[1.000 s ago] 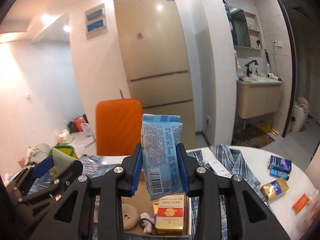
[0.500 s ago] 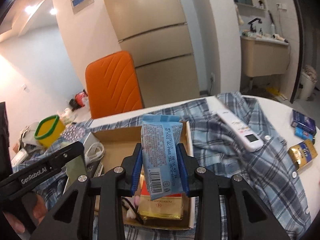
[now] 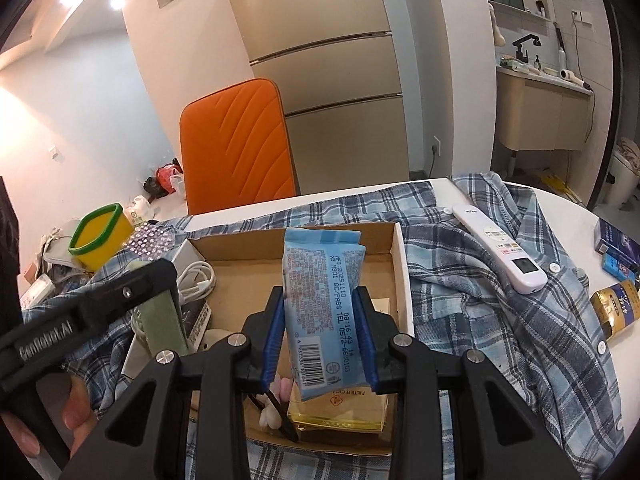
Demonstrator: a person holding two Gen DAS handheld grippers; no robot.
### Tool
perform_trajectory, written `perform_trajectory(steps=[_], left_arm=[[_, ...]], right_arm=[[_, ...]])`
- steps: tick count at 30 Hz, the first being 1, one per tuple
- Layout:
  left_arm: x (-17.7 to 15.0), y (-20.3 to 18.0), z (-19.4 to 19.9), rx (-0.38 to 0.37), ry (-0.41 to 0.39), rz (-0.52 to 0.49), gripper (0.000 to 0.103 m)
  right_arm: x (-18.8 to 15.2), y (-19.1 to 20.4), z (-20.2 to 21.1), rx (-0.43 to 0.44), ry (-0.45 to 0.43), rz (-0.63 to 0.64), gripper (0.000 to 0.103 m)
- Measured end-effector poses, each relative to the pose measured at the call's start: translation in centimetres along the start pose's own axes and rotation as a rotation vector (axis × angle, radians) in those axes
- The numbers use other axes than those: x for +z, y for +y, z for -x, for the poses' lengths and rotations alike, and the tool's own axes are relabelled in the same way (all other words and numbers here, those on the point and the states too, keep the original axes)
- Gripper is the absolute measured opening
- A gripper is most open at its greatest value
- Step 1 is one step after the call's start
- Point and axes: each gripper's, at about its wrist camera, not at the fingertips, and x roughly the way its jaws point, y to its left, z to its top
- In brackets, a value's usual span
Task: Organize soft objects
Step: 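Lower the green card into the box with the left gripper while the right lowers the wipes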
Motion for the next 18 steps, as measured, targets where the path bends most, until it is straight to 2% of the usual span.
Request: perform_trajectory(steps=[1, 2, 3, 6, 13, 15, 18], left_arm=[[-0.1, -0.2, 0.1, -0.008, -0.010, -0.009, 0.096], [-0.2, -0.5, 0.5, -0.021, -0.033, -0.019, 0.102], [-0.3, -0.6, 0.8, -0.022, -0.065, -0.029, 0.103], [-0.5, -1.3, 2.0, 0.028, -0.139, -0.085, 0.103], [-0.5, -2.0, 5.8, 0.008, -0.336, -0.144, 0.103], [-0.5, -2.3, 6.8, 0.028, -0.389, -0.161, 0.103], [-0.4, -2.3, 7.3, 0.038, -0.420, -0.169, 0.103]], right_arm=[[0.0, 0.0, 0.0, -0.001, -0.002, -0.001, 0.035], [0.1, 0.0, 0.1, -0.002, -0.003, -0.002, 0.035], [0.1, 0.0, 0.2, -0.001, -0.005, -0.002, 0.035], [0.1, 0.0, 0.4, -0.003, -0.017, 0.001, 0.035], [0.0, 0.9, 0.2, 0.000, -0.013, 0.028, 0.035], [-0.1, 1.5, -0.1, 0.020, -0.008, 0.034, 0.035], [-0.2, 2.3, -0.3, 0.071, 0.000, 0.040, 0.035]])
